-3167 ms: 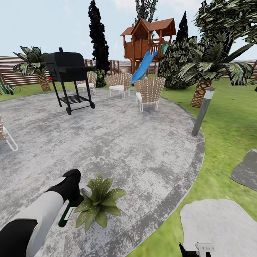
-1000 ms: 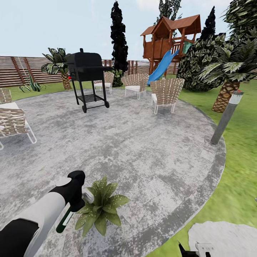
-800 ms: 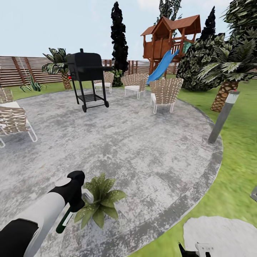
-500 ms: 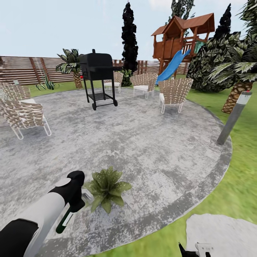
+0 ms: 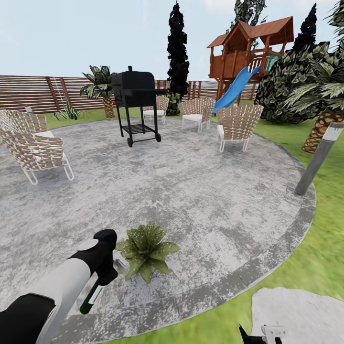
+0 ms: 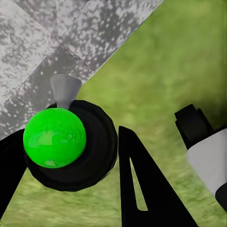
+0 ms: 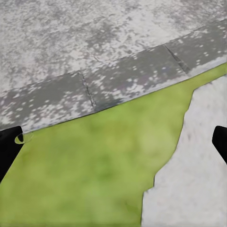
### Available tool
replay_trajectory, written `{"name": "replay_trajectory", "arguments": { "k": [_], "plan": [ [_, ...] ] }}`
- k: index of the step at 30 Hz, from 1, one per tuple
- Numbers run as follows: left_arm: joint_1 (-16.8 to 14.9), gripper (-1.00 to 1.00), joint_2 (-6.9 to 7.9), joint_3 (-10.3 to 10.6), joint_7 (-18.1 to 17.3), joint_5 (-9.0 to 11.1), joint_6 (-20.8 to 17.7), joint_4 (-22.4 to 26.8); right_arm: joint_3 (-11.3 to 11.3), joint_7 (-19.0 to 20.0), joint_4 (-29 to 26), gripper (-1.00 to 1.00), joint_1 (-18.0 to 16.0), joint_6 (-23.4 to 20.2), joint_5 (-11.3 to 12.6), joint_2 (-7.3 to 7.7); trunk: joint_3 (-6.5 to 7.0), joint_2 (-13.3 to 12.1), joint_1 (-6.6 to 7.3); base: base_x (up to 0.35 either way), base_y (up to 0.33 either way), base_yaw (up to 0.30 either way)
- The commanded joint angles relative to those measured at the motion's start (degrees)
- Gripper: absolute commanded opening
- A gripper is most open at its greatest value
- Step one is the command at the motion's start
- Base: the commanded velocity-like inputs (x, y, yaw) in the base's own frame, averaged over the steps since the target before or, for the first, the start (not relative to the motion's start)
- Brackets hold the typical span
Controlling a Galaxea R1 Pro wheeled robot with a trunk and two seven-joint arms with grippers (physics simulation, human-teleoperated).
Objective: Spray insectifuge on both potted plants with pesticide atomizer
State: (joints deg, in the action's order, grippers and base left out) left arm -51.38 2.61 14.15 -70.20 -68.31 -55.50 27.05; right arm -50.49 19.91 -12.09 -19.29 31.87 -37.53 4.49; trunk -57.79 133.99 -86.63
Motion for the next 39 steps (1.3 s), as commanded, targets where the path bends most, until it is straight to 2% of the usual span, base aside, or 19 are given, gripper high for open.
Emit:
{"name": "replay_trajectory", "arguments": {
  "k": [1, 4, 11, 18, 24, 39],
  "plan": [
    [0.0, -1.00, -0.02, 0.3, -0.5, -0.4, -0.4, 0.1, -0.5, 0.5, 0.0, 1.00, 0.0, 0.1, -0.1, -0.01, -0.05, 0.0, 0.01, 0.000, 0.000, 0.000],
    [0.0, -1.00, 0.53, 0.3, -0.4, -0.5, -0.4, 0.1, -0.5, 0.5, 0.0, 1.00, 0.0, 0.1, -0.1, -0.01, -0.05, 0.0, 0.01, 0.000, 0.000, 0.000],
    [0.0, -1.00, 3.07, -0.2, 0.6, -0.5, -0.3, -0.2, -0.5, 0.5, 0.0, 1.00, 0.0, 0.1, -0.1, 0.01, -0.05, 0.0, 0.01, 0.000, 0.000, 0.000],
    [0.0, -1.00, 2.68, -0.1, 0.9, -0.2, -0.3, 0.1, -0.5, 0.5, 0.0, 1.00, 0.0, 0.1, -0.1, 0.02, -0.05, 0.0, 0.01, 0.010, -0.010, 0.000],
    [0.0, -1.00, 2.41, -0.1, 0.9, -0.1, -0.3, 0.1, -0.5, 0.5, 0.0, 1.00, 0.0, 0.1, -0.1, -0.01, -0.05, 0.0, 0.01, 0.117, -0.205, 0.017],
    [0.0, -1.00, 2.08, -0.3, 0.9, -0.1, -0.3, 0.4, -0.5, 0.5, 0.0, 1.00, 0.0, 0.1, -0.1, 0.06, -0.05, 0.0, 0.01, 0.006, -0.261, 0.217]
  ]
}}
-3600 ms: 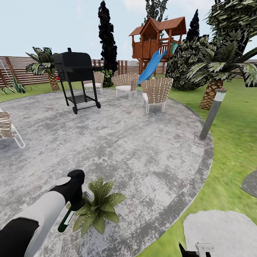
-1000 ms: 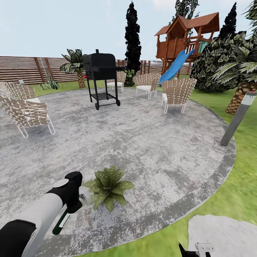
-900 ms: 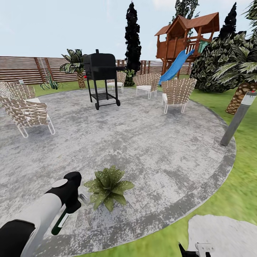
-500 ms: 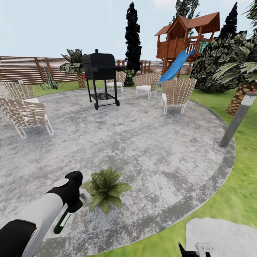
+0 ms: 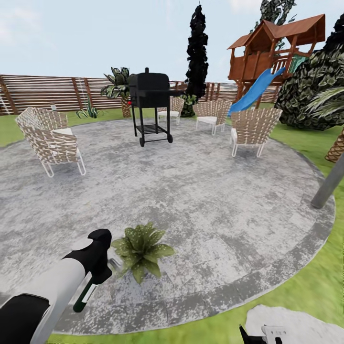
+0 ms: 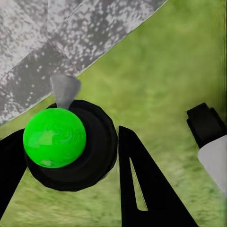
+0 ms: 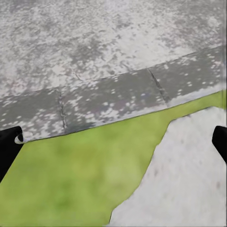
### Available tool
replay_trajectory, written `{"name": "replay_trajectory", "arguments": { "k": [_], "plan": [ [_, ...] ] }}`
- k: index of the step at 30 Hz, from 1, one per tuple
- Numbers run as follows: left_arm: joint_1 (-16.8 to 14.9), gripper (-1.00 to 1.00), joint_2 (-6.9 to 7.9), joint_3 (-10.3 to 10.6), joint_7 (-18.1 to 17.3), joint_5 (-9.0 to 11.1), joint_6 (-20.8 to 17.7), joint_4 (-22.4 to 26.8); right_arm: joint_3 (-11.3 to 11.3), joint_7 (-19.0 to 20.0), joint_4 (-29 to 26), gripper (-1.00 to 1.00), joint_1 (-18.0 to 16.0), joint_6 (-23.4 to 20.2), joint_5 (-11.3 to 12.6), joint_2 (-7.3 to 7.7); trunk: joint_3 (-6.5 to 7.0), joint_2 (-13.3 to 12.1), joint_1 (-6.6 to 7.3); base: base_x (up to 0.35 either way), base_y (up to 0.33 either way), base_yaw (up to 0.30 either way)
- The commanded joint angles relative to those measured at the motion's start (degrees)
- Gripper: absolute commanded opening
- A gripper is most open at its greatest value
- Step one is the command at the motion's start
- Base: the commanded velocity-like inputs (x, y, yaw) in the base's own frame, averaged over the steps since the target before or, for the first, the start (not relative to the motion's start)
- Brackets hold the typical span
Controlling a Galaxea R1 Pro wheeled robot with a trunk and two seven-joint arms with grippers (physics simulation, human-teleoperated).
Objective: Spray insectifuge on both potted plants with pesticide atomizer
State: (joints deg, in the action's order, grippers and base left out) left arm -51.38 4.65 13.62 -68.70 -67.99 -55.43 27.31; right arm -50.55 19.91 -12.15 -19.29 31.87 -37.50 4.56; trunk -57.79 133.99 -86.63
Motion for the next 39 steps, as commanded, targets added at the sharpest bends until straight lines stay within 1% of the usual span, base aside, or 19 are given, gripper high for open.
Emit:
{"name": "replay_trajectory", "arguments": {
  "k": [1, 23, 30, 34, 37, 39],
  "plan": [
    [0.0, -1.00, 0.06, 0.3, -0.6, -0.4, -0.4, 0.1, -0.5, 0.5, 0.0, 1.00, 0.0, 0.1, -0.1, 0.02, -0.06, 0.0, 0.01, 0.000, -0.271, 0.028],
    [0.0, -1.00, 0.09, 0.3, -0.6, -0.4, -0.5, 0.1, -0.5, 0.5, -0.1, 1.00, 0.0, 0.2, -0.1, 0.05, -0.06, 0.0, 0.01, 0.017, -0.265, 0.012],
    [0.0, -1.00, 0.09, 0.3, -0.6, -0.4, -0.4, 1.4, -0.4, 0.5, -0.1, 1.00, 0.0, 0.1, -0.1, 0.01, -0.06, 0.0, 0.01, 0.005, -0.031, 0.259],
    [0.0, -1.00, 0.01, 0.5, -0.6, -0.3, -0.4, 1.5, -0.4, 0.5, -0.1, 1.00, 0.0, 0.1, -0.1, 0.01, -0.06, 0.0, 0.01, 0.000, 0.000, 0.072],
    [0.1, -1.00, -1.36, 0.3, -0.6, -0.4, -0.5, 1.6, -0.4, 0.5, -0.1, 1.00, 0.0, 0.1, -0.1, 0.01, -0.06, 0.0, 0.01, 0.000, 0.000, 0.004],
    [0.0, -1.00, -3.36, 0.4, -0.6, -0.4, -0.5, 2.4, -0.4, 0.5, 0.0, 1.00, 0.0, 0.1, -0.1, 0.01, -0.06, 0.0, 0.01, 0.000, 0.000, 0.000]
  ]
}}
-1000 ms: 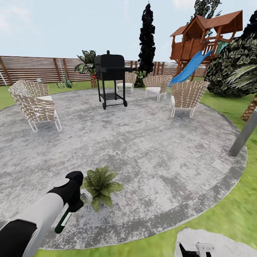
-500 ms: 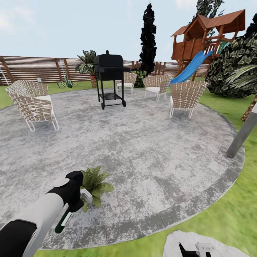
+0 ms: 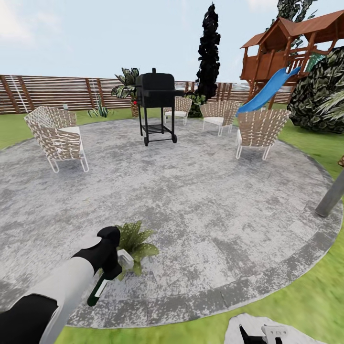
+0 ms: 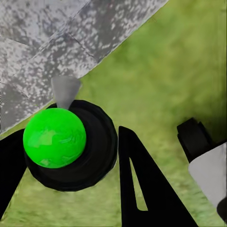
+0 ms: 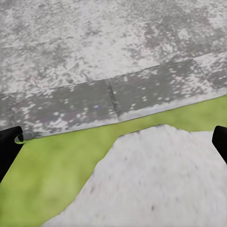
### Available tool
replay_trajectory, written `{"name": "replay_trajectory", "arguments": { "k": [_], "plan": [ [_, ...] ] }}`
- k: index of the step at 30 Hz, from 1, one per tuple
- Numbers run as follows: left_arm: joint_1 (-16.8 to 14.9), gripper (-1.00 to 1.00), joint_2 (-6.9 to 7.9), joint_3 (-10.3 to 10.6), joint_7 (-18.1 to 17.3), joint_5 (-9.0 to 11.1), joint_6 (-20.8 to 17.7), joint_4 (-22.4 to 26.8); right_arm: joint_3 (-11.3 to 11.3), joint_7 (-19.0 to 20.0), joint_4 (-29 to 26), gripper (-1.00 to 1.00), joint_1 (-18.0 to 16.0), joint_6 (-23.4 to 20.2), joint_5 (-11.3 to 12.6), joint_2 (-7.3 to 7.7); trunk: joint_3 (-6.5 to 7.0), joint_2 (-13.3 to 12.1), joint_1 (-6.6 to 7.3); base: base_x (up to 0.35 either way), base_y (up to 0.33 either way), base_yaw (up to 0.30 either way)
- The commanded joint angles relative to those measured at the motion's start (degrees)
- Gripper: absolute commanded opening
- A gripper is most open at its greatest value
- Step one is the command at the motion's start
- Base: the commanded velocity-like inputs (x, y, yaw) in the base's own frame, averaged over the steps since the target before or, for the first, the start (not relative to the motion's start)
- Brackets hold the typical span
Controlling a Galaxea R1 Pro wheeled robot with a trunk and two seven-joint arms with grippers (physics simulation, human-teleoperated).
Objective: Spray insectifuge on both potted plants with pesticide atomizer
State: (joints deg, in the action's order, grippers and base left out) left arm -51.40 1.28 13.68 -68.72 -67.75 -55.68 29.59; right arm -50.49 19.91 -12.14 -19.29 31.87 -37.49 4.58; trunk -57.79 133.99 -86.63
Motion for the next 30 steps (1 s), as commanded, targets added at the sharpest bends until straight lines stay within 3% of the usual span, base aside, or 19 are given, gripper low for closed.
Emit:
{"name": "replay_trajectory", "arguments": {
  "k": [1, 6, 18, 24, 28, 30],
  "plan": [
    [-0.1, -1.00, -0.68, 0.4, -0.5, -0.6, -0.2, 0.9, -0.5, 0.5, 0.0, 1.00, 0.0, 0.1, -0.1, -0.01, -0.06, 0.0, 0.01, 0.000, 0.000, 0.000],
    [-0.6, -1.00, -1.75, 0.5, -0.5, -0.8, -1.2, 4.7, -0.5, 0.5, 0.0, 1.00, 0.0, 0.1, -0.1, -0.01, -0.06, 0.0, 0.01, 0.000, 0.000, 0.000],
    [-0.4, -1.00, -1.65, 0.1, -0.9, -1.0, -1.3, 4.4, -0.5, 0.5, 0.0, 1.00, 0.0, 0.1, -0.1, -0.01, -0.06, 0.0, 0.01, 0.050, -0.057, 0.007],
    [-0.4, -1.00, -1.57, 0.3, -1.0, -1.0, -1.4, 4.3, -0.5, 0.5, 0.0, 1.00, 0.0, 0.1, -0.1, -0.01, -0.06, 0.0, 0.01, 0.186, -0.187, 0.217],
    [-1.3, -1.00, -1.02, 0.8, -6.7, -1.1, -1.1, 4.2, -0.5, 0.5, 0.0, 1.00, 0.0, 0.1, -0.1, -0.01, -0.06, 0.0, 0.01, 0.107, -0.061, 0.141],
    [-3.4, -1.00, -1.04, 1.7, -12.1, -3.6, -0.8, 4.2, -0.5, 0.5, 0.0, 1.00, 0.0, 0.1, -0.1, -0.01, -0.06, 0.0, 0.01, 0.017, -0.008, 0.021]
  ]
}}
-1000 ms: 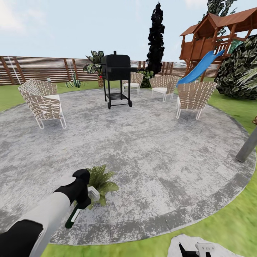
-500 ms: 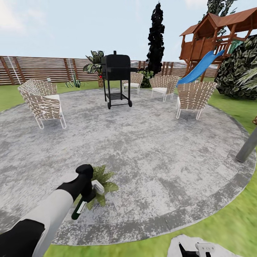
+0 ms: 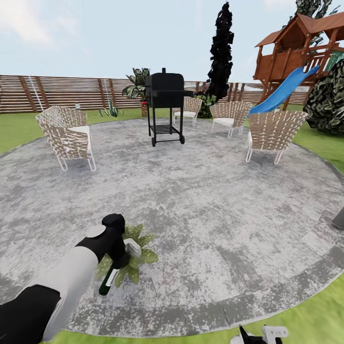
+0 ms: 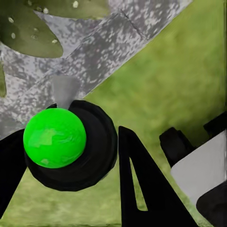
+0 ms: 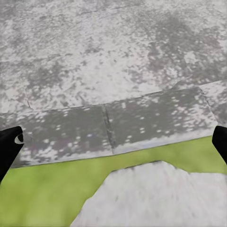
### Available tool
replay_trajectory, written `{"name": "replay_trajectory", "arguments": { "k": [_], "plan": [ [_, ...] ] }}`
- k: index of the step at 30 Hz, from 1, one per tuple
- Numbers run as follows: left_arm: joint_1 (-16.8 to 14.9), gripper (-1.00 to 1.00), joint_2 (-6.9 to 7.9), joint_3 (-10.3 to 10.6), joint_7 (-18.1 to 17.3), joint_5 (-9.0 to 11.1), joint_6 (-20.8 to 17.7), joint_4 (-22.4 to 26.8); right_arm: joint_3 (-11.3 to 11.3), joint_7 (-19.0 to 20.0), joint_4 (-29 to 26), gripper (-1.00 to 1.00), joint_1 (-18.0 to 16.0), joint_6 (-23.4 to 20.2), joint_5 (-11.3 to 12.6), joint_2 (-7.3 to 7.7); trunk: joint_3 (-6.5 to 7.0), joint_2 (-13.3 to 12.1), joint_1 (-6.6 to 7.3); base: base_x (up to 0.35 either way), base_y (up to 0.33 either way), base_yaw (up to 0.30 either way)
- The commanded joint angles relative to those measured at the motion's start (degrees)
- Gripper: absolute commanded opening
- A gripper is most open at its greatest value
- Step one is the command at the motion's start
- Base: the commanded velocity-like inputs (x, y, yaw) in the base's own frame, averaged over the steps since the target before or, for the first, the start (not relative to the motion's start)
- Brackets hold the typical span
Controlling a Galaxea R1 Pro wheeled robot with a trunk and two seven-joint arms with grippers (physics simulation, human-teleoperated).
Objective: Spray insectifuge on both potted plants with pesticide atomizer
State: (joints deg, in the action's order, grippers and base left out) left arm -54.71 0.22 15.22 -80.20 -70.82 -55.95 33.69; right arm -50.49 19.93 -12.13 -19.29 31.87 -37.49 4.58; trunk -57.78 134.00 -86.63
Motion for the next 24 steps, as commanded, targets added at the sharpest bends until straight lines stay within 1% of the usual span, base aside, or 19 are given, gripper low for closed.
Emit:
{"name": "replay_trajectory", "arguments": {
  "k": [1, 2, 3, 4, 5, 6, 10, 12, 13, 19, 21, 24],
  "plan": [
    [-1.4, -1.00, -0.01, 0.4, -3.3, -2.9, -0.5, 0.1, -0.5, 0.5, 0.0, 1.00, 0.0, 0.1, -0.1, -0.01, -0.06, 0.0, 0.01, 0.006, -0.003, 0.007],
    [-2.9, -1.00, -0.03, 0.6, -6.8, -6.5, -0.5, 0.1, -0.5, 0.5, 0.0, 1.00, 0.0, 0.1, -0.1, -0.01, -0.06, 0.0, 0.01, 0.002, -0.001, 0.003],
    [-3.6, -1.00, 0.00, 0.6, -8.5, -8.2, -0.4, 0.1, -0.5, 0.5, 0.0, 1.00, 0.0, 0.1, -0.1, -0.01, -0.06, 0.0, 0.01, 0.002, -0.001, 0.002],
    [-4.5, -1.00, 0.02, 0.6, -9.8, -10.5, -0.4, 0.1, -0.5, 0.5, 0.0, 1.00, 0.0, 0.1, -0.1, -0.01, -0.06, 0.0, 0.01, 0.000, 0.000, 0.000],
    [-5.3, -1.00, 0.03, 0.6, -9.8, -12.4, -0.3, 0.1, -0.5, 0.5, 0.0, 1.00, 0.0, 0.1, -0.1, -0.01, -0.06, 0.0, 0.01, 0.000, 0.000, 0.000],
    [-5.9, -1.00, 0.04, 0.6, -9.8, -14.0, -0.3, 0.1, -0.5, 0.5, 0.0, 1.00, 0.0, 0.1, -0.1, -0.01, -0.06, 0.0, 0.01, 0.000, 0.000, 0.000],
    [-6.4, -1.00, 0.11, 0.6, -9.8, -17.8, -0.1, 0.1, -0.5, 0.6, 0.0, 1.00, 0.0, 0.1, -0.1, -0.01, -0.06, 0.0, 0.01, 0.000, 0.000, 0.000],
    [-6.3, -1.00, 0.23, 0.6, -9.8, -18.7, -0.1, 0.1, -0.5, 0.6, 0.0, 1.00, 0.0, 0.1, -0.1, -0.01, -0.06, 0.0, 0.01, 0.040, 0.008, 0.000],
    [-6.3, -1.00, 0.29, 0.7, -9.8, -18.9, -0.1, 0.1, -0.5, 0.6, 0.0, 1.00, 0.0, 0.1, -0.1, -0.01, -0.06, 0.0, 0.01, 0.154, 0.043, 0.000],
    [-5.5, -1.00, 0.45, 0.9, -9.8, -19.2, 0.0, -0.1, -0.5, 0.5, 0.0, 1.00, 0.0, 0.1, -0.1, -0.01, -0.06, 0.0, 0.01, 0.293, 0.093, 0.000],
    [-5.4, -1.00, 0.37, 0.9, -9.8, -19.2, 0.0, -1.2, -0.5, 0.5, 0.0, 1.00, 0.0, 0.1, -0.1, -0.01, -0.06, 0.0, 0.01, 0.330, 0.117, 0.029],
    [-5.4, -1.00, 0.30, 0.9, -9.8, -19.2, 0.0, -1.6, -0.5, 0.5, 0.0, 1.00, 0.0, 0.1, -0.1, -0.01, -0.06, 0.0, 0.01, 0.331, 0.119, 0.190]
  ]
}}
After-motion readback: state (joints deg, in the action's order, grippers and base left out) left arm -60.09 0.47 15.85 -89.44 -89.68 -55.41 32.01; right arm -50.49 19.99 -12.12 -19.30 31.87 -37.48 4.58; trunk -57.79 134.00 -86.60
